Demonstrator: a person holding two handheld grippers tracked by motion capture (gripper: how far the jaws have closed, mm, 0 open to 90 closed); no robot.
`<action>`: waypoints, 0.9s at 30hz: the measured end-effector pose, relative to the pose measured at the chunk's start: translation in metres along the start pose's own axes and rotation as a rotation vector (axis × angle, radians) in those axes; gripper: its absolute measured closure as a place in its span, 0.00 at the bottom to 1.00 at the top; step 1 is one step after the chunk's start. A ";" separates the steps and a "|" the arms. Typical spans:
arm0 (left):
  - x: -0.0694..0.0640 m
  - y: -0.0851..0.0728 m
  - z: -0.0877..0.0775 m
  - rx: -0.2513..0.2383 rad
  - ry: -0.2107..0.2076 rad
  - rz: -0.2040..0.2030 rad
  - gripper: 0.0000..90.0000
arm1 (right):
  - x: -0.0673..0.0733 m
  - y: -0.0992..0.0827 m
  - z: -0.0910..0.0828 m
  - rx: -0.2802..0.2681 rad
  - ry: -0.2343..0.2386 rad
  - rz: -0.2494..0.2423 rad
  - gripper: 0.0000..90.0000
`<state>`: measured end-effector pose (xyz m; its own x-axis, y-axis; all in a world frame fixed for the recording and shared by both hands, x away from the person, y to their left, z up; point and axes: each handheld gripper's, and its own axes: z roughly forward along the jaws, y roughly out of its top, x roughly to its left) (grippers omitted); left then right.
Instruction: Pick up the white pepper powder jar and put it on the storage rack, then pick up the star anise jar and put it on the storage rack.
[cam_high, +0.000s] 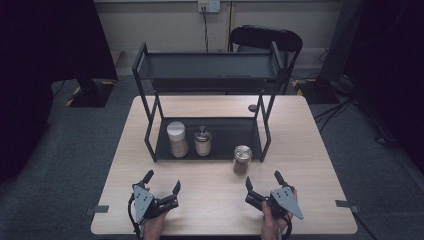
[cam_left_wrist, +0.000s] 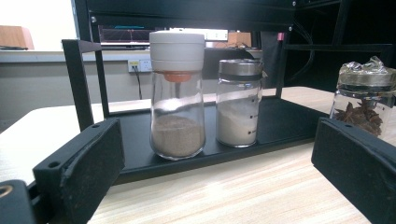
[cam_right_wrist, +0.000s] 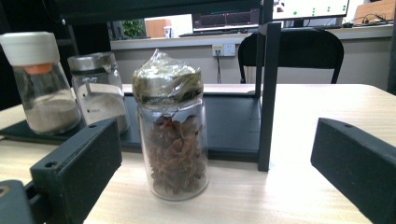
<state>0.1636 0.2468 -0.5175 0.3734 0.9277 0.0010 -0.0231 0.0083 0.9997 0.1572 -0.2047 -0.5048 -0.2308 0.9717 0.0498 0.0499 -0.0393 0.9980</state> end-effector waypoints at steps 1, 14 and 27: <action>0.000 0.000 0.000 0.001 0.000 0.000 0.02 | 0.000 0.000 0.000 -0.002 0.003 -0.002 0.01; 0.000 0.000 0.000 -0.001 0.000 0.000 0.02 | -0.002 0.001 0.000 0.005 0.007 0.009 0.00; 0.000 0.000 0.000 -0.001 0.001 0.000 0.02 | 0.005 -0.004 -0.002 -0.022 -0.020 -0.015 0.00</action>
<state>0.1634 0.2466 -0.5177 0.3725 0.9280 0.0006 -0.0235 0.0087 0.9997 0.1541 -0.1999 -0.5086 -0.2114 0.9768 0.0344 0.0252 -0.0297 0.9992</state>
